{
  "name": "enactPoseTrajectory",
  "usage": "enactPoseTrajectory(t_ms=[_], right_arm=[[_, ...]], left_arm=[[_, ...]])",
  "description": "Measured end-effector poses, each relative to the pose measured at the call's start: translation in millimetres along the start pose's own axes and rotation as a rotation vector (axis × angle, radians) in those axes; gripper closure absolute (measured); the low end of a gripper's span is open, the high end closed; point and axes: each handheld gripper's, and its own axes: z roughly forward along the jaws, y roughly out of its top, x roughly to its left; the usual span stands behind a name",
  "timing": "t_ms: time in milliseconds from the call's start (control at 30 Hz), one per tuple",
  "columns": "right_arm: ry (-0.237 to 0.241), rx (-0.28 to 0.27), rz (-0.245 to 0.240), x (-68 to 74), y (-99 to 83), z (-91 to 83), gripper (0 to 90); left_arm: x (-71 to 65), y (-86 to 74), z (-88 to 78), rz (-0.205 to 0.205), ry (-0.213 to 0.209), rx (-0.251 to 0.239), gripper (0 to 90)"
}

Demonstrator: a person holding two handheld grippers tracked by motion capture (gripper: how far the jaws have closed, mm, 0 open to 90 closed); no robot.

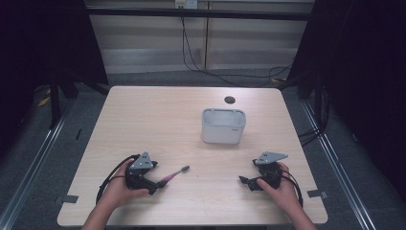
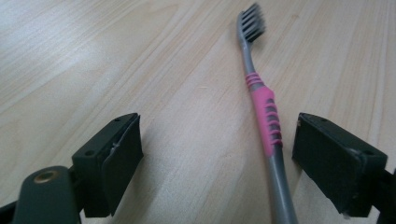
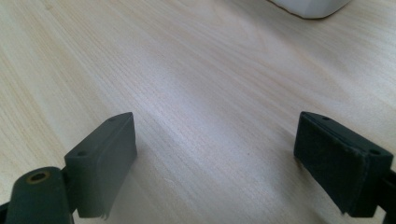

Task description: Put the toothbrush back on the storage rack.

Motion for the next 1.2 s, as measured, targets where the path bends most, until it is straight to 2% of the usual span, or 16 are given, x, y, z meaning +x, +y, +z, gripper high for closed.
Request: enactPoseTrajectory(t_ms=[133, 200, 233, 367, 400, 467, 533, 667, 833, 933, 1033, 1200], right_arm=[[0.0, 0.0, 0.0, 0.0, 0.0, 0.0, 12.6], [0.0, 0.0, 0.0, 0.0, 0.0, 0.0, 12.6], [0.0, 0.0, 0.0, 0.0, 0.0, 0.0, 12.6], [0.001, 0.001, 0.0, -0.1, 0.0, 0.0, 12.6], [0.001, 0.001, 0.0, -0.1, 0.1, 0.0, 12.5], [0.001, 0.001, 0.0, -0.1, 0.0, 0.0, 12.6], [0.001, 0.001, 0.0, -0.1, 0.0, 0.0, 12.5], [-0.001, 0.002, 0.0, 0.0, 0.1, -0.1, 12.6], [0.001, 0.0, 0.0, -0.1, 0.0, 0.0, 12.5], [0.001, 0.001, 0.0, 0.0, 0.0, 0.0, 12.6], [0.0, 0.0, 0.0, 0.0, 0.0, 0.0, 12.5], [-0.001, 0.001, 0.001, 0.1, 0.1, 0.1, 12.5]], left_arm=[[0.2, 1.2, 0.5, -0.027, 0.001, -0.006, 15.5], [-1.0, 5.6, 0.5, -0.049, 0.01, 0.029, 15.7], [-1.0, 5.6, 0.5, -0.049, 0.01, 0.029, 16.2], [-3.8, 14.7, -1.0, -0.059, 0.022, 0.111, 18.6], [-3.4, 18.2, -3.0, -0.088, 0.016, 0.142, 22.2], [-3.2, 19.5, -3.6, -0.099, 0.022, 0.154, 23.7], [-2.8, 23.1, -5.1, -0.123, 0.026, 0.194, 26.3], [-2.9, 28.6, -6.5, -0.14, 0.026, 0.219, 29.1], [-3.0, 37.0, -6.2, -0.138, 0.019, 0.262, 35.7], [-3.7, 41.8, -5.7, -0.134, 0.032, 0.294, 38.0], [-4.2, 45.4, -3.4, -0.152, 0.021, 0.302, 39.9], [-7.4, 58.5, 4.0, -0.143, 0.006, 0.347, 45.4]])
